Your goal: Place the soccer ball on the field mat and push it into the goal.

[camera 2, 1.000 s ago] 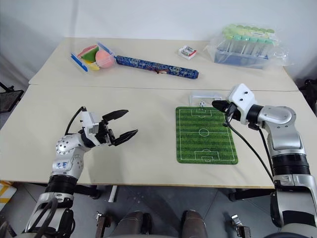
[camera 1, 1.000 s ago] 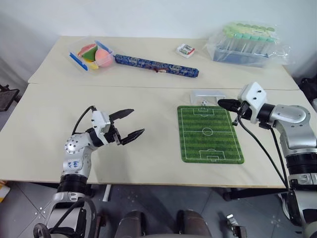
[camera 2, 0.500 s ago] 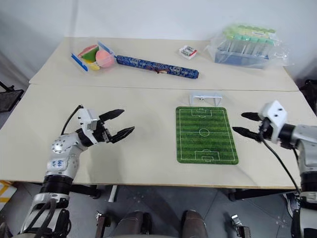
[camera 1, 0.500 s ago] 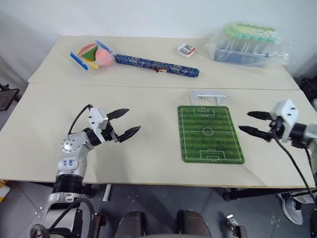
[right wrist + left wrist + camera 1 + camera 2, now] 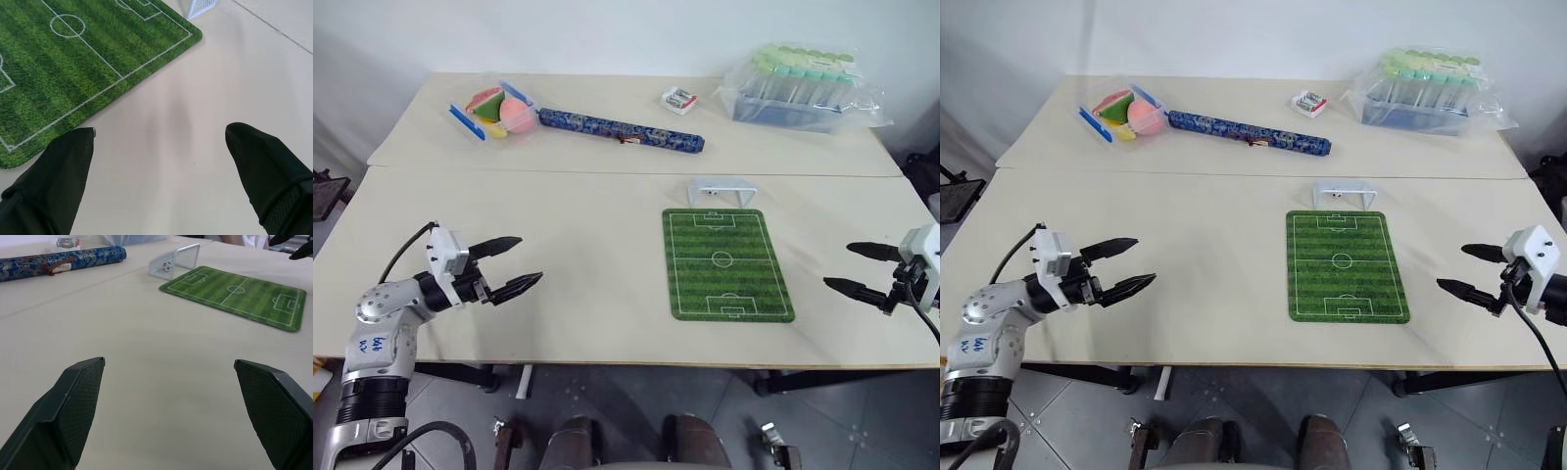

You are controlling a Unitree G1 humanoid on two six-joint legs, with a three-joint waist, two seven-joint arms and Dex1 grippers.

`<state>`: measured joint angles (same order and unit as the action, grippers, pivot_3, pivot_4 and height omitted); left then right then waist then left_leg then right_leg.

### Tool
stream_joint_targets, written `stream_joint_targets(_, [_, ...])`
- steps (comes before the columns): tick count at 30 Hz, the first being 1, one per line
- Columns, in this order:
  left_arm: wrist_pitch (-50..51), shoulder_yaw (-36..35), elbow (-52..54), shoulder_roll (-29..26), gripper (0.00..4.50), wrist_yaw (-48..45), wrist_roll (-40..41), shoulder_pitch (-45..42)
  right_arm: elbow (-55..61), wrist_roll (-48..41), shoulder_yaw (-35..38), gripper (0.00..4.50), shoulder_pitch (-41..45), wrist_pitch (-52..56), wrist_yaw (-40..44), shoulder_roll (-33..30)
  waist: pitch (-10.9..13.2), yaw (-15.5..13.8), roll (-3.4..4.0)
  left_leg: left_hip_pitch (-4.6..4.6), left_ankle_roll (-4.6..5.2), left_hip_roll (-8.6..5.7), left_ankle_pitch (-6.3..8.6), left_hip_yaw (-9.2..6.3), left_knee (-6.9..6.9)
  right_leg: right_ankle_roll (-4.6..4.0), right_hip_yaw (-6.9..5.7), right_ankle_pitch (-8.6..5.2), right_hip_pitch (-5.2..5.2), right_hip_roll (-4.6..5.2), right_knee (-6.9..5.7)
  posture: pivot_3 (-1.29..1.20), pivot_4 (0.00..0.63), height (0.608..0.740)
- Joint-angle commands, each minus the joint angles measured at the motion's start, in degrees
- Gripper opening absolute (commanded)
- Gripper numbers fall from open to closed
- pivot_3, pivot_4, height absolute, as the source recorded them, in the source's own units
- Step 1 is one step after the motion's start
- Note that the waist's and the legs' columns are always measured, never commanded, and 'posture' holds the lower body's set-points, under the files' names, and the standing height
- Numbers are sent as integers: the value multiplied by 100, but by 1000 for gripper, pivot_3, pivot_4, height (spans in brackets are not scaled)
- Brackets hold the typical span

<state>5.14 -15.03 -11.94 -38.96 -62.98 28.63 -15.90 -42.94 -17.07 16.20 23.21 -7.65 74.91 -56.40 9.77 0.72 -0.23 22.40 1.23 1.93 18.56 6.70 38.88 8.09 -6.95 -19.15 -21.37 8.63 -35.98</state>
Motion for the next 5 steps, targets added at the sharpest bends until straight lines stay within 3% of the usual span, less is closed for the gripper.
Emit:
stream_joint_targets(1, [50,-138,237,-21,4500,33,151,-110,181,-125,196,4485,-22,8,-88,-65,0,0,0,0,0,0,0,0,0,0,0,0,0,0,0,0,150,740])
stream_joint_targets(5, [45,-117,284,-17,4500,109,105,-167,407,-203,260,4485,-137,104,-295,31,0,2,0,0,-1,-3,0,0,-1,0,0,0,-1,-1,0,0,150,740])
